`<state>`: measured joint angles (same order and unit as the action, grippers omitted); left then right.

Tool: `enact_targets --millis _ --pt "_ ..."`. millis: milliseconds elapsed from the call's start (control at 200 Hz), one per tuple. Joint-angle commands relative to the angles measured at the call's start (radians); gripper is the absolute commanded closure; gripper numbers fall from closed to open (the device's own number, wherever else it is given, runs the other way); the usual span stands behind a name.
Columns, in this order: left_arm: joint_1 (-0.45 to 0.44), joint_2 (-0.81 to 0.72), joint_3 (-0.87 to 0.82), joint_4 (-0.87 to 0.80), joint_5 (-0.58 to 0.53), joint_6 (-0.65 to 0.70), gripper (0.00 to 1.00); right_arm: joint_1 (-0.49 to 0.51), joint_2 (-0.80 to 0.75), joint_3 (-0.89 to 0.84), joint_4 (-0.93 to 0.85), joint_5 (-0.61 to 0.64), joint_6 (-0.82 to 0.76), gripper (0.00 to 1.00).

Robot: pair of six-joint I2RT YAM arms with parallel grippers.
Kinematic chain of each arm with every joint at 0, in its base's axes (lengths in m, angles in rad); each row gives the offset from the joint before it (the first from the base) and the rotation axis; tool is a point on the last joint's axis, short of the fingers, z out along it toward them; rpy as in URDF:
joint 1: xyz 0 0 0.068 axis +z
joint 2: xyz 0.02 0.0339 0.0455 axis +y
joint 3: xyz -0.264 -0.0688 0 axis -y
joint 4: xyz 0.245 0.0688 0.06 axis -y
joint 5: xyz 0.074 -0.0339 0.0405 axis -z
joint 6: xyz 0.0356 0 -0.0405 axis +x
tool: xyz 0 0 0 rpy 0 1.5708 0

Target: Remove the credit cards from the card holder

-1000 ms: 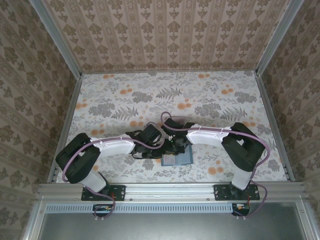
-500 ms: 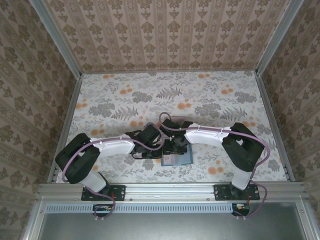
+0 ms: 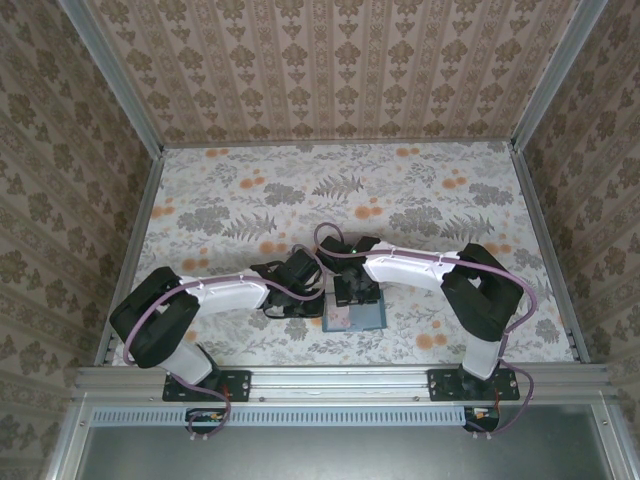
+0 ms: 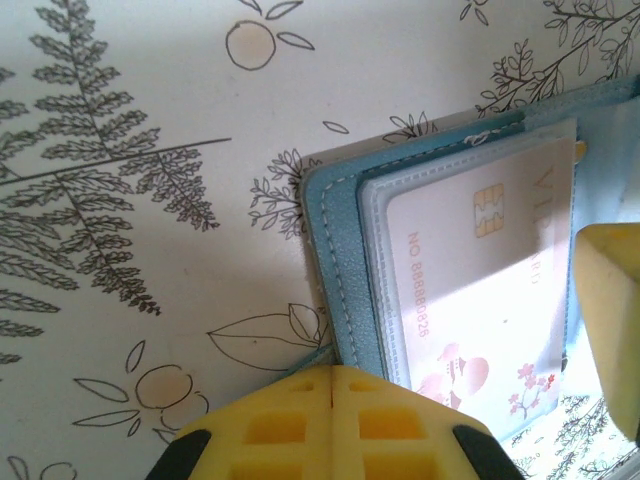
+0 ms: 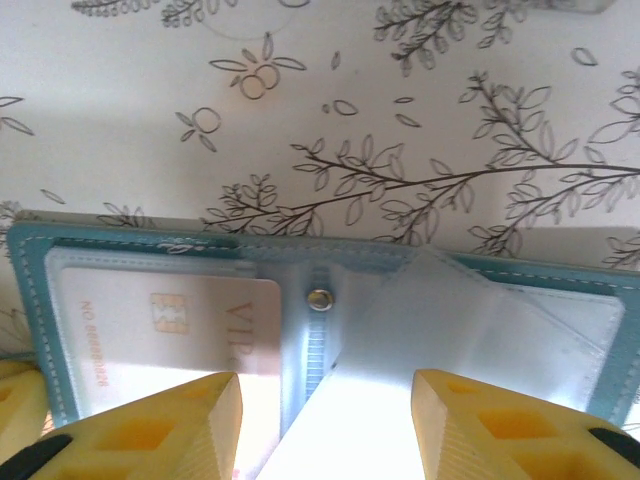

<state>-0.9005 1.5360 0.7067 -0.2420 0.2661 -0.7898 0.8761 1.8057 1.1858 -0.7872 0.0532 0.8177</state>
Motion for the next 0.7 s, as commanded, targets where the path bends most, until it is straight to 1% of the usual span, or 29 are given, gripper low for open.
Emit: enact_targets --millis 0,205,270,360,430,595,695 --pt "0.010 0.016 -0.015 -0.042 -0.010 0.006 1.00 0.070 0.007 0.021 -0.087 0.063 -0.003 0.51" --pt "0.010 0.022 -0.014 -0.035 -0.007 0.006 1.00 0.070 -0.029 0.014 -0.116 0.083 0.004 0.51" --pt "0.010 0.027 -0.009 -0.036 -0.004 0.006 1.00 0.071 -0.036 0.011 -0.116 0.080 0.005 0.52" --pt "0.010 0.030 -0.006 -0.035 -0.002 0.008 1.00 0.071 -0.048 0.002 -0.105 0.063 0.007 0.57" --pt "0.009 0.035 -0.003 -0.037 -0.002 0.009 1.00 0.070 -0.060 -0.008 -0.089 0.045 0.011 0.63" --pt "0.009 0.036 -0.002 -0.038 -0.002 0.009 1.00 0.071 -0.086 -0.033 -0.047 -0.001 0.015 0.82" --pt "0.010 0.036 0.000 -0.040 -0.002 0.011 1.00 0.071 -0.091 -0.034 -0.051 0.005 0.012 0.90"
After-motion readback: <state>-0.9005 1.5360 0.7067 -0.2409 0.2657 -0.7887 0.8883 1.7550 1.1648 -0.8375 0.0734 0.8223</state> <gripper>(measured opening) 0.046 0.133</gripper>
